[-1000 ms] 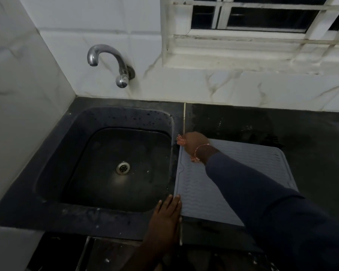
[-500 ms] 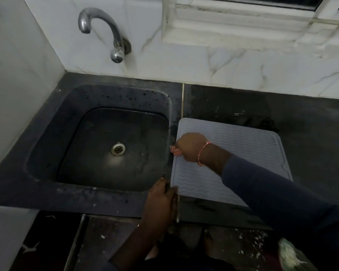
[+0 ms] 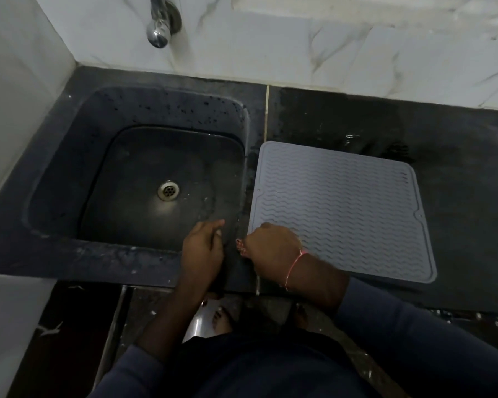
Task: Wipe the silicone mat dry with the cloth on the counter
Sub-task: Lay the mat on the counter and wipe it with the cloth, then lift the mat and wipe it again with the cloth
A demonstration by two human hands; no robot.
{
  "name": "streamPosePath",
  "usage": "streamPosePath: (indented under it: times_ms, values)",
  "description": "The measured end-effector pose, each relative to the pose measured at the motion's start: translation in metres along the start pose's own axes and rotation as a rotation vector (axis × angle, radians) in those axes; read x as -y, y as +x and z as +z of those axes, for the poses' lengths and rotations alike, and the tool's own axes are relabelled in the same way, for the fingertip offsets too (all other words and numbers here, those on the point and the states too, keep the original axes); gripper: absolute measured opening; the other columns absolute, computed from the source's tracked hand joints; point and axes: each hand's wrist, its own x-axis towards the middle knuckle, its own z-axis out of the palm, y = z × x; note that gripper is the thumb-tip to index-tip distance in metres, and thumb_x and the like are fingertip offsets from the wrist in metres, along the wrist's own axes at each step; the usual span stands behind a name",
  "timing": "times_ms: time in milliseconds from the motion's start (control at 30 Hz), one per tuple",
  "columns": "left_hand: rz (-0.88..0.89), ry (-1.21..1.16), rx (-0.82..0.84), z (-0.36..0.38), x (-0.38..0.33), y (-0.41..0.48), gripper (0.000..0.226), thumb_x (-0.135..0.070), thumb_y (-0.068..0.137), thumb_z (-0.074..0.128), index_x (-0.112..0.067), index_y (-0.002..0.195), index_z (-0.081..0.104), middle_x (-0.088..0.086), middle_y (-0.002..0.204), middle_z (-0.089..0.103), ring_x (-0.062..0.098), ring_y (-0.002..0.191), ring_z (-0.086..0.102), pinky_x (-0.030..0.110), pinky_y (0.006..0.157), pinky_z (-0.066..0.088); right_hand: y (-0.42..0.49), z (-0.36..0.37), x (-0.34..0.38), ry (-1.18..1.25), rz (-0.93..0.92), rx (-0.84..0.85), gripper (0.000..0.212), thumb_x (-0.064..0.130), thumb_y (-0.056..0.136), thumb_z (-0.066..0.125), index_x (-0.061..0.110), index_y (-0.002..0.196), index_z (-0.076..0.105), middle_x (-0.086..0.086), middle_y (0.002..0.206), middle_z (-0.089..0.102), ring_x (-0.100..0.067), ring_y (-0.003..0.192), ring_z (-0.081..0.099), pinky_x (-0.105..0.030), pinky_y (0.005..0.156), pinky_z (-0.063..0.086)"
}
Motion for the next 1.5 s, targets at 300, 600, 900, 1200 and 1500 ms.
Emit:
streamPosePath:
  times_ms: [300,600,900,1200,1500]
  values:
    - [-0.041,-0.145,-0.026,0.024,-0.036,0.010,0.026,-0.011,0.095,0.050,-0.008,0.111,0.069,-0.006,0.103,0.064,-0.001,0.095,0.058,0.001,0.084,0.038,-0.010,0.020,-0.088,0.651,0.578,-0.381,0.022,0.014,0.090,0.060,0.015,0.111,0.069,0.003,0.103,0.069,-0.008,0.095,0.064,-0.022,0.086,0.047]
    - [-0.177,-0.089,-0.031,0.048,-0.046,0.013,0.025,-0.006,0.096,0.052,-0.005,0.116,0.067,0.001,0.110,0.066,0.008,0.101,0.058,0.000,0.080,0.035,0.039,0.013,-0.087,0.687,0.344,-0.157,0.018,0.025,0.089,0.061,0.010,0.090,0.072,-0.010,0.091,0.071,-0.025,0.088,0.067,-0.038,0.082,0.055]
    - [-0.225,-0.028,0.015,0.076,-0.059,0.029,0.026,-0.003,0.095,0.047,-0.005,0.111,0.067,0.011,0.110,0.067,0.020,0.100,0.059,0.021,0.081,0.036,0.021,0.034,-0.079,0.446,0.244,-0.255,0.022,0.012,0.083,0.060,0.013,0.104,0.067,-0.010,0.101,0.069,-0.031,0.095,0.065,-0.038,0.079,0.052]
    - [-0.308,0.088,0.080,0.088,-0.058,0.051,0.033,-0.022,0.083,0.066,-0.008,0.113,0.066,0.013,0.107,0.068,0.029,0.101,0.063,0.036,0.087,0.050,-0.011,0.018,-0.186,1.125,0.527,-0.274,0.039,0.029,0.094,0.060,0.013,0.129,0.055,-0.006,0.127,0.061,-0.021,0.115,0.057,-0.036,0.100,0.045]
    - [-0.350,0.297,0.237,0.091,-0.063,0.093,0.039,-0.049,0.086,0.061,-0.011,0.082,0.061,0.013,0.087,0.067,0.033,0.087,0.065,0.030,0.067,0.043,-0.032,0.039,-0.223,0.851,0.680,-0.218,0.034,0.049,0.092,0.056,0.018,0.102,0.065,-0.004,0.099,0.068,-0.020,0.091,0.062,-0.032,0.077,0.048]
